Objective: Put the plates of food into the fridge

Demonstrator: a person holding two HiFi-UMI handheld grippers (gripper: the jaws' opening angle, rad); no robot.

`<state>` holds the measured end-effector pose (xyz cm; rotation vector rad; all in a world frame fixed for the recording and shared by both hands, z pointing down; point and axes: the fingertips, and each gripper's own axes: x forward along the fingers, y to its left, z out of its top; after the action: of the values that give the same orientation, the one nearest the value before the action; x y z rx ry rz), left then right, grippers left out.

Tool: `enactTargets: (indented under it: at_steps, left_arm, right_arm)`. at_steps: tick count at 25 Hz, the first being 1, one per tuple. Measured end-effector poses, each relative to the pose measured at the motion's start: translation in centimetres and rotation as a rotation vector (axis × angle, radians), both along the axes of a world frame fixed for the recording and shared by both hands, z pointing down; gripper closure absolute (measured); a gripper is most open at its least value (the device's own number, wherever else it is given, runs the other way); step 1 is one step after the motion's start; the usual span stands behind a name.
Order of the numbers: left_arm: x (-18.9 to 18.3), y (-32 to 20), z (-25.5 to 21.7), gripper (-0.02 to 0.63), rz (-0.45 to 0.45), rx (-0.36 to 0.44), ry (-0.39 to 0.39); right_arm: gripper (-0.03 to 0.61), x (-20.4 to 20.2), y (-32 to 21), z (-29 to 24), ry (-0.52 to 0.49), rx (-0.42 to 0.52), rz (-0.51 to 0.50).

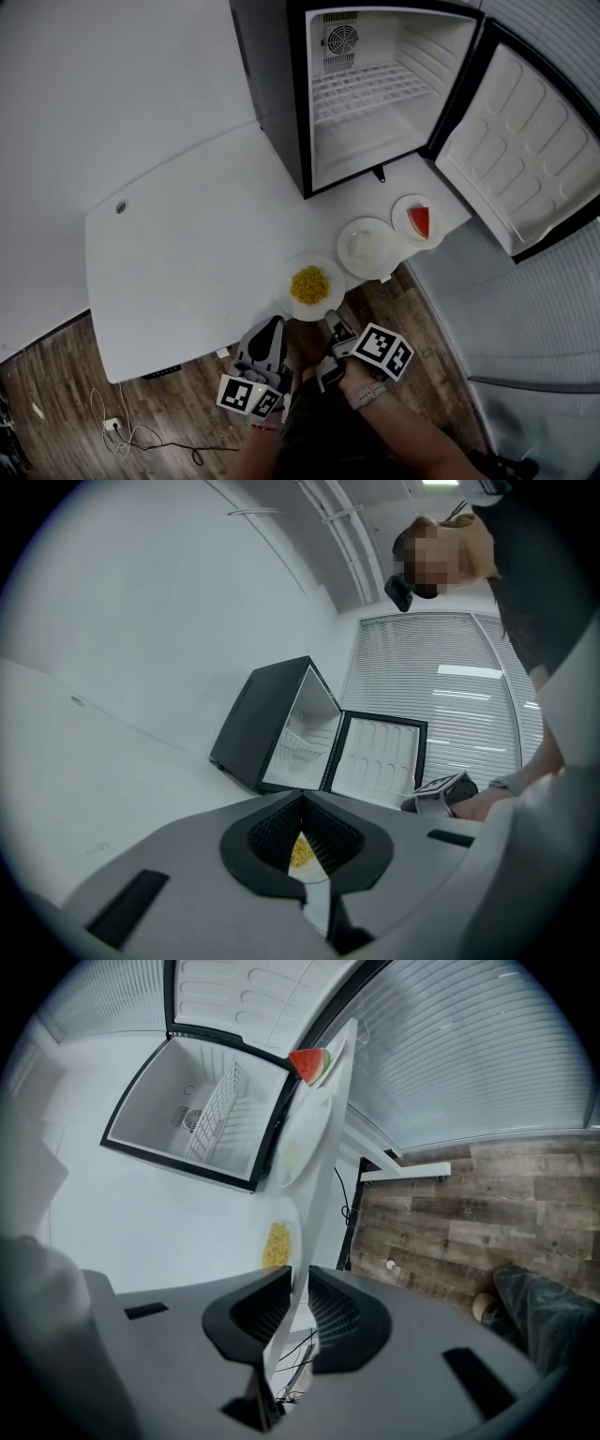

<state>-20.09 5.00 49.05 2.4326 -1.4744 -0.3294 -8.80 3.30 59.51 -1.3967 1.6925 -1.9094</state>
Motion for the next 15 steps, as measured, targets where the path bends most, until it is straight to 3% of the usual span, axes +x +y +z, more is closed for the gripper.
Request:
enactTargets:
  at_steps: [5,10,15]
  left_arm:
    - [0.4,-0.1,0.0,0.607,0.010,0.000,0.002]
    - [0.2,0.1,0.0,0.607,0.012,-0.006,-0.001]
    - [-0.4,-0.1,0.0,0.607,0.011,-0.007,-0.006]
  right_arm:
    - [0.508,-0.7,-1.1,0.0,-0.033,0.021,0.006]
    - [0.508,-1.2,-1.4,0.9,-0.083,-0.026,0.020]
    - [0.560,-1.0,-1.3,0.1,-0.162,0.008,0.041]
